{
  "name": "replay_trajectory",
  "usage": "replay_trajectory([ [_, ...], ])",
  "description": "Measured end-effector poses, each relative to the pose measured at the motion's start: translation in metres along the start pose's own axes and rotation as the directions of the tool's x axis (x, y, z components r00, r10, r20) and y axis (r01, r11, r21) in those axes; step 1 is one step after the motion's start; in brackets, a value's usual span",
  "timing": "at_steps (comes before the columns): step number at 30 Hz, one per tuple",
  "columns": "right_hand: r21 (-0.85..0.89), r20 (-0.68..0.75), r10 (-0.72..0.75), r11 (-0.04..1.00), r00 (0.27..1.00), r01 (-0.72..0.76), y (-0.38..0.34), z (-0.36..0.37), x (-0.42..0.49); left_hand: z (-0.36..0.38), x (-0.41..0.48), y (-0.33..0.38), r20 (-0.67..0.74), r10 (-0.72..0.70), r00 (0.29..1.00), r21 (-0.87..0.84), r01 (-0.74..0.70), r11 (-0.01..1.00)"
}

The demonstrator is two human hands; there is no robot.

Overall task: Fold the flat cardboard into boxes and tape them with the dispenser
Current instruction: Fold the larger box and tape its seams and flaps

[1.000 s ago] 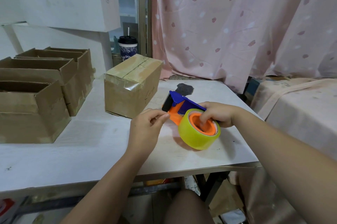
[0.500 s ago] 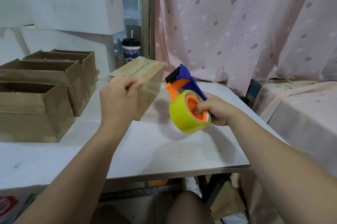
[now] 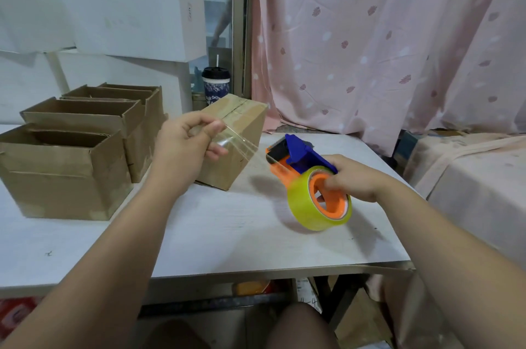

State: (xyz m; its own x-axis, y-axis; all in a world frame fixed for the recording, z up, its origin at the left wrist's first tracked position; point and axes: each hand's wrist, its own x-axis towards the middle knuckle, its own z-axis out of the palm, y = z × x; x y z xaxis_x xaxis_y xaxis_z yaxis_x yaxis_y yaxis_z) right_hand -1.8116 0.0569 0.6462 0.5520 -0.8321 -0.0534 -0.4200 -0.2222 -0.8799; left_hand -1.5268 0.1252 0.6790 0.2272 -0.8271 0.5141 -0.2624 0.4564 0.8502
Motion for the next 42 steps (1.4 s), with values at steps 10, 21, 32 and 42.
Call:
replay_trajectory([
  [10,-0.365,0.025,-0.135,0.921,0.991,0.134,-0.022,-0.007,-0.002,0.000,0.009,-0.011,-0.095,0.044,0.994,-0.067,-0.051,0.996],
  [21,-0.805,0.086,-0.121,0.576,0.989,0.141,-0.058,0.003,0.000,0.008,-0.003,-0.004,0.221,-0.022,0.975,-0.113,0.048,0.992],
  [32,-0.958,0.089,-0.062,0.269,0.994,0.102,-0.075,0.043,0.001,0.036,-0.040,-0.030,0.262,-0.010,0.965,0.111,-0.020,0.994],
  [42,-0.966,0.090,-0.001,0.244,0.996,0.088,-0.063,0.066,0.015,0.051,-0.064,-0.064,0.035,-0.410,0.911,-0.293,0.402,0.867],
])
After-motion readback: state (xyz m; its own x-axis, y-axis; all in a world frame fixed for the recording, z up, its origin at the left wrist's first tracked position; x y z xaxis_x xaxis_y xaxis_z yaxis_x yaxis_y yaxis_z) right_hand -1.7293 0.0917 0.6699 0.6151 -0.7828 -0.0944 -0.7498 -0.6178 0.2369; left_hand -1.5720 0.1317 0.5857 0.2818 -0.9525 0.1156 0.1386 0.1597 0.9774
